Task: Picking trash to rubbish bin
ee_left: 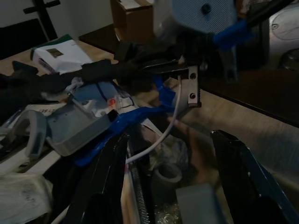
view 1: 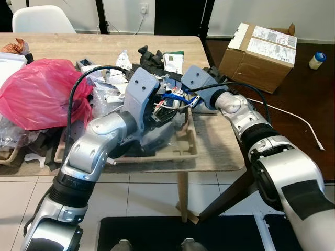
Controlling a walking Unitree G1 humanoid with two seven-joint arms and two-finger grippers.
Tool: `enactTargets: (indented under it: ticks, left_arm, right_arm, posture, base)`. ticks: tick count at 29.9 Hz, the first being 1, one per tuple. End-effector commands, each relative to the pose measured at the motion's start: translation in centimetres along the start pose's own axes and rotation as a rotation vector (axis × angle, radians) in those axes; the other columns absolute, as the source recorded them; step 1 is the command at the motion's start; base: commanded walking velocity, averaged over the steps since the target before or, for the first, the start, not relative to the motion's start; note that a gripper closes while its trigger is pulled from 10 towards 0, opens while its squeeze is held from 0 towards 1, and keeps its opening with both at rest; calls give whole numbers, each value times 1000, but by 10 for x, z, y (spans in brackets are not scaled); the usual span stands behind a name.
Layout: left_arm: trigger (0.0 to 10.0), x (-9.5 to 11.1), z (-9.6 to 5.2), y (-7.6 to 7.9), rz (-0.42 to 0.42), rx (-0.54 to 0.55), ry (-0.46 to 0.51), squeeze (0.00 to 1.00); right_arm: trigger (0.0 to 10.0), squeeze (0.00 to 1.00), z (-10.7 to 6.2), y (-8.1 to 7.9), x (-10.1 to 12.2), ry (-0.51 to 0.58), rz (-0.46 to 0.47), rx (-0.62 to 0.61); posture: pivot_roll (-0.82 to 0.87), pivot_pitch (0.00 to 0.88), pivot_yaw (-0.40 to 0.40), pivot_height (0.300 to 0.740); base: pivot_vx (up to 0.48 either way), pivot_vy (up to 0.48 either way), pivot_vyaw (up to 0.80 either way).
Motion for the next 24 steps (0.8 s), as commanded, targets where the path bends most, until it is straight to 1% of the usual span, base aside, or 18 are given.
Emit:
enactTargets:
  ticks: [1, 4, 5, 6, 7, 10, 11, 12, 15, 18, 20, 22, 23, 24]
  left_arm:
    - [10000, 0, 0, -5, 13, 20, -2, 0]
    - [10000, 3, 0, -7, 7, 41, 17, 0]
    - [10000, 3, 0, -7, 7, 41, 17, 0]
    - [10000, 4, 0, -8, 6, 47, 22, 0]
    - [10000, 4, 0, -8, 6, 47, 22, 0]
    - [10000, 6, 0, -12, -4, 65, 38, 0]
    - [10000, 6, 0, -12, -4, 65, 38, 0]
    - [10000, 7, 0, -13, -8, 69, 42, 0]
    - [10000, 10, 0, -17, -14, 77, 58, 0]
    - [10000, 13, 1, -19, -20, 87, 80, 0]
    - [10000, 13, 1, -19, -24, 91, 83, 0]
    - [10000, 13, 1, -20, -25, 94, 84, 0]
    - [10000, 13, 1, -20, -24, 95, 84, 0]
    - [10000, 12, 1, -19, -25, 96, 84, 0]
  right_arm:
    - [0, 0, -3, 10, -3, -1, 50, -46]
    - [0, 0, -5, 21, 1, 27, 87, -94]
    - [0, 0, -5, 21, 1, 27, 87, -94]
    - [0, 0, -6, 27, 3, 44, 107, -114]
    - [0, 0, -6, 27, 3, 44, 107, -114]
    - [0, 0, -12, 48, 15, 122, 224, -184]
    - [0, 0, -12, 48, 15, 122, 224, -184]
    - [0, 0, -13, 53, 18, 141, 251, -196]
    - [0, 0, -18, 68, 26, 203, 376, -218]
    - [0, 0, -25, 90, 38, 313, 653, -250]
    - [0, 0, -28, 98, 40, 344, 721, -267]
    - [0, 0, -32, 108, 43, 378, 810, -287]
    - [0, 0, -33, 112, 43, 381, 818, -289]
    - [706, 0, -33, 112, 43, 359, 774, -275]
  posture:
    - [65, 187, -12, 740]
    - [62, 184, -7, 740]
    - [62, 184, -7, 740]
    - [60, 183, -6, 740]
    - [60, 183, -6, 740]
    - [52, 175, 7, 740]
    - [52, 175, 7, 740]
    - [52, 175, 7, 740]
    - [47, 168, 10, 740]
    - [44, 158, 13, 740]
    - [41, 151, 14, 740]
    - [39, 147, 13, 740]
    - [37, 145, 12, 740]
    - [34, 142, 9, 740]
  base:
    - [0, 0, 0]
    - [0, 0, 0]
    - [0, 0, 0]
    - [0, 0, 0]
    - [0, 0, 0]
    - [0, 0, 0]
    - [0, 0, 0]
    - [0, 0, 0]
    - [0, 0, 0]
    - [0, 0, 0]
    - [0, 0, 0]
    - [0, 0, 0]
    - [0, 0, 0]
    - [0, 0, 0]
Point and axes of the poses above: a point about 5 cm out from each wrist's last joint towards the gripper, its own z axis pointing out of the wrist towards the gripper, its own x axis along the axis of the wrist's last joint, y = z × x, the point moved 4 cm from there along z, pointing out of the wrist towards the gripper, and after that the axes turned 13 degrees about z, right-handed, at the moved point
